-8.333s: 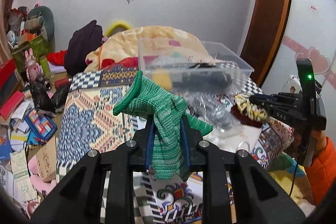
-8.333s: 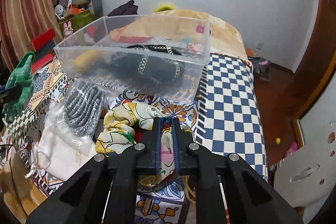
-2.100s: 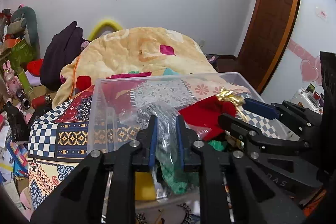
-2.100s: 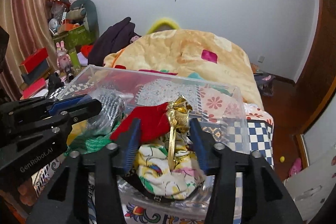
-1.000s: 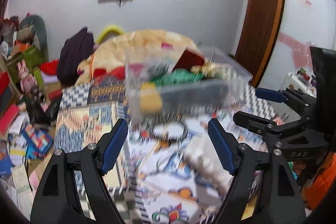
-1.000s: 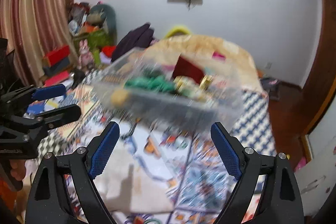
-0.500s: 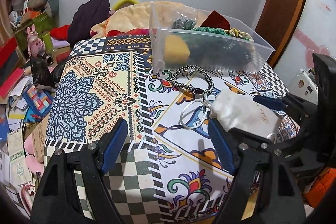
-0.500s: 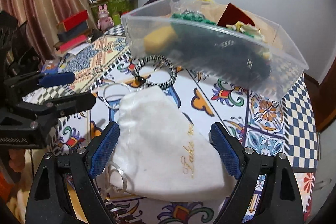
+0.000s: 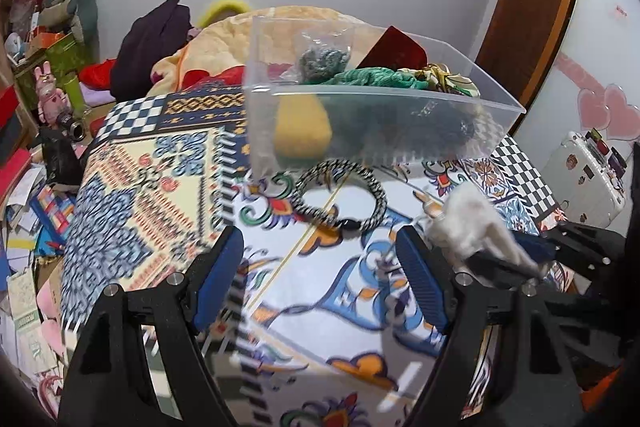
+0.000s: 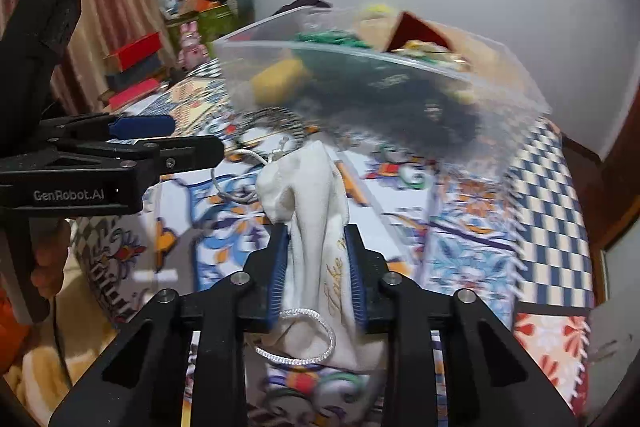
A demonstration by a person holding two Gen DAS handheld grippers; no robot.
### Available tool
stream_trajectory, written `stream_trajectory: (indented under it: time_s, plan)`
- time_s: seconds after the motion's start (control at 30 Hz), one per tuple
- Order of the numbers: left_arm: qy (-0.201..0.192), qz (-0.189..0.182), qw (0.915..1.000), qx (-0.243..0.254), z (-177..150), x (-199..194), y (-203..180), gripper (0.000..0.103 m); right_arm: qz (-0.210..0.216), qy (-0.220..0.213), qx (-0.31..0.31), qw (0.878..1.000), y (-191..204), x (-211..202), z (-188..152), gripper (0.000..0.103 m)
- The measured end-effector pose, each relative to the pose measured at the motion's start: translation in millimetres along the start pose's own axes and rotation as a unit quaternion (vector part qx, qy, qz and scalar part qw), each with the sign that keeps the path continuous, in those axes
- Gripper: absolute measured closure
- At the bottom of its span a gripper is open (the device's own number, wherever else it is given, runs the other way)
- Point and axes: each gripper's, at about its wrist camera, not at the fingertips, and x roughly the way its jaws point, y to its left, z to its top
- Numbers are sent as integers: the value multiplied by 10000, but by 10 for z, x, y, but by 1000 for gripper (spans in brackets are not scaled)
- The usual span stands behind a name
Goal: Organize soft objects
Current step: 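Grasp the black-white hair tie with left tool while right tool grasps white pouch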
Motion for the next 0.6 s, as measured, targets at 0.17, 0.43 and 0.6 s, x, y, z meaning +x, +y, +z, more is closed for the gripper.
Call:
stream_trajectory:
  time_s: [0.17, 0.43, 0.6]
  plan:
    - [213, -19, 9995, 217, 135, 211, -117, 25, -218, -204, 398, 9988, -277, -161, 25, 80]
    - [484, -65, 9977, 468, 247, 486, -260, 24, -432, -392, 711, 9958, -497, -326, 30, 80]
    - [387, 130, 9970, 660, 251, 511, -327, 27, -455, -488, 761, 9949, -502, -389, 45, 80]
